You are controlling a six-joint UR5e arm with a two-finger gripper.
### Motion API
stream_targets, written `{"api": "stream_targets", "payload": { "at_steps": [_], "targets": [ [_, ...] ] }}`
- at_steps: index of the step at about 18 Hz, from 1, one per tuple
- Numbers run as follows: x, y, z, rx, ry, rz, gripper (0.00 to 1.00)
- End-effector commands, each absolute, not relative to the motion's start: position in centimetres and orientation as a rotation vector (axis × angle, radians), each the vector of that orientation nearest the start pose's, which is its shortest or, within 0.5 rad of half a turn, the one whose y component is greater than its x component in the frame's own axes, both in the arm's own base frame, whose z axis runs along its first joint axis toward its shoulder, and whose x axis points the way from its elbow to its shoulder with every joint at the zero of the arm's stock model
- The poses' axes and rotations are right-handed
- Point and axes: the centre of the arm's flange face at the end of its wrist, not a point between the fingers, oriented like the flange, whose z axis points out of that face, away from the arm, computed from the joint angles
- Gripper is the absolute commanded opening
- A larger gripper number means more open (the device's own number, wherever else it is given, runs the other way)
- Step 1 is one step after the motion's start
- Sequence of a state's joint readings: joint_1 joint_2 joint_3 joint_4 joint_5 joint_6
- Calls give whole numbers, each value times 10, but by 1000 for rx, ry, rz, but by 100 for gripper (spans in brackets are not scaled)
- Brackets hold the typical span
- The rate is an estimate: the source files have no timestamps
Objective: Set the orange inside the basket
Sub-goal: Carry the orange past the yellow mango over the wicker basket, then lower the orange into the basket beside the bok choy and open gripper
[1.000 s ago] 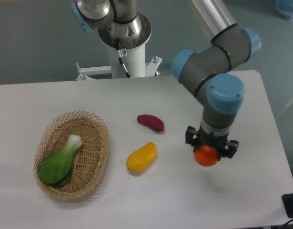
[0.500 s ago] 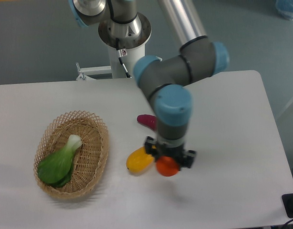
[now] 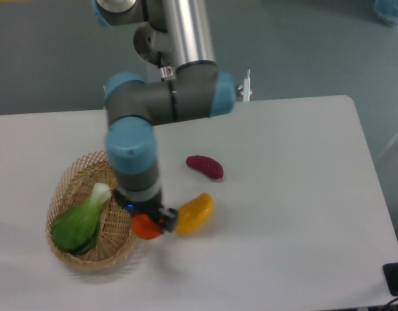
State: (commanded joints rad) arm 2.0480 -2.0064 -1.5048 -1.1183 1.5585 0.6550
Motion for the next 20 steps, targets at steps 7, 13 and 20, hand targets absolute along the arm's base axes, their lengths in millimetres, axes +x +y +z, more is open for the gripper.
{"api": "stream_targets", "payload": {
  "at_steps": [7, 13, 20],
  "targets": [
    [-152, 645, 294, -3080, 339, 34, 68],
    [-117, 652, 268, -3108, 427, -7, 72],
    [-111, 657, 266, -3088, 441, -3, 100]
  ]
}}
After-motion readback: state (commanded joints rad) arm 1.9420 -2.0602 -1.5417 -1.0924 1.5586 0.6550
